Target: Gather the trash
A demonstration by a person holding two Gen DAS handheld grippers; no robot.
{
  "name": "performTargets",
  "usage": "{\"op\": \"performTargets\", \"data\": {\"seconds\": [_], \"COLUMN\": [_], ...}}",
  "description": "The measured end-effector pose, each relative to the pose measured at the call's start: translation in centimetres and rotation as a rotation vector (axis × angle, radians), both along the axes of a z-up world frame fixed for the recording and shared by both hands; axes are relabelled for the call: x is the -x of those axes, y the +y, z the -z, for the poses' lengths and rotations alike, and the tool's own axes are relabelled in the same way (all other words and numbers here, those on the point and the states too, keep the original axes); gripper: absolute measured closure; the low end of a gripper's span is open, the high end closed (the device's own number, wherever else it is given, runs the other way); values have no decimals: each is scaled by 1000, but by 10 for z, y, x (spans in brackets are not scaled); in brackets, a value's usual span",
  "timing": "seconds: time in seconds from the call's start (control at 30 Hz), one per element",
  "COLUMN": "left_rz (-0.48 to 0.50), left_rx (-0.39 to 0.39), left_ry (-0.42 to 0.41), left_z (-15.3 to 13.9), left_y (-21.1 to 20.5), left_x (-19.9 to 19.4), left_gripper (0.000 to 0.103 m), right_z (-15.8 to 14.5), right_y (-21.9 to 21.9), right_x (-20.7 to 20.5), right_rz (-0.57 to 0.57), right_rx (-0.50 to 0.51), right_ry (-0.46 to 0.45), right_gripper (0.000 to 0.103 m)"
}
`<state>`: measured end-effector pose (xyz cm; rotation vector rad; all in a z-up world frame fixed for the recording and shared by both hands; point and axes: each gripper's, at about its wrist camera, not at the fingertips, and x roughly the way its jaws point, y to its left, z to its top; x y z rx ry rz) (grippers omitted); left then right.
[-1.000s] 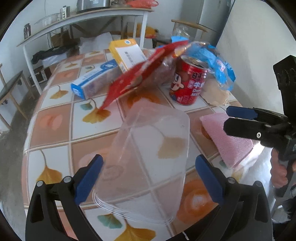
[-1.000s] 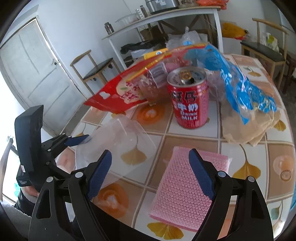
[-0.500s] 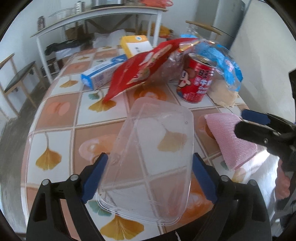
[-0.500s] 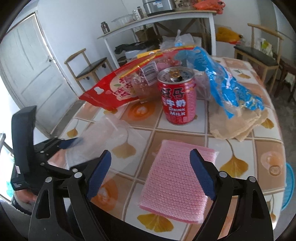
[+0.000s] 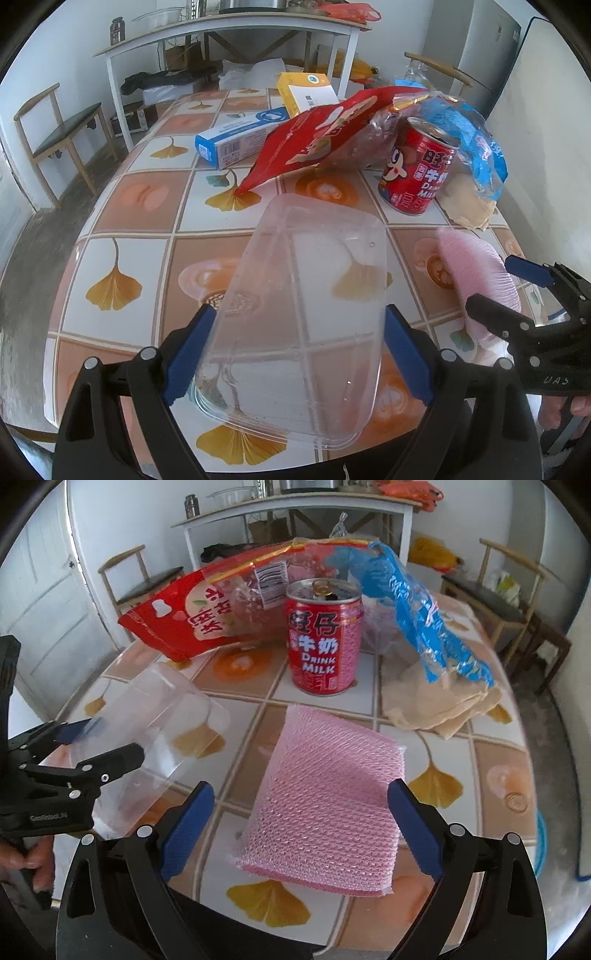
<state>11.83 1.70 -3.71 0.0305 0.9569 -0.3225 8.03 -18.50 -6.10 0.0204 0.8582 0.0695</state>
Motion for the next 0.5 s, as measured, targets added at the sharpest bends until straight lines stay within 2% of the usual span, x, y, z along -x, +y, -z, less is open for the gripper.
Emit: {"op": "performTargets", "data": {"seconds": [0.17, 0.5], "left_rz": [-7, -9], "left_rx": [6, -8], "left_ry": [3, 2], "left_z": [0, 1], "left_y": [1, -1], "left_x": [0, -1], "left_gripper": [15, 15], "right_z": [-4, 20], "right_y": [-7, -18], "right_x": [1, -4], "right_rz": [32, 67], "right_rx": [10, -26], "right_ry": [-17, 90], "right_gripper": [12, 12]}}
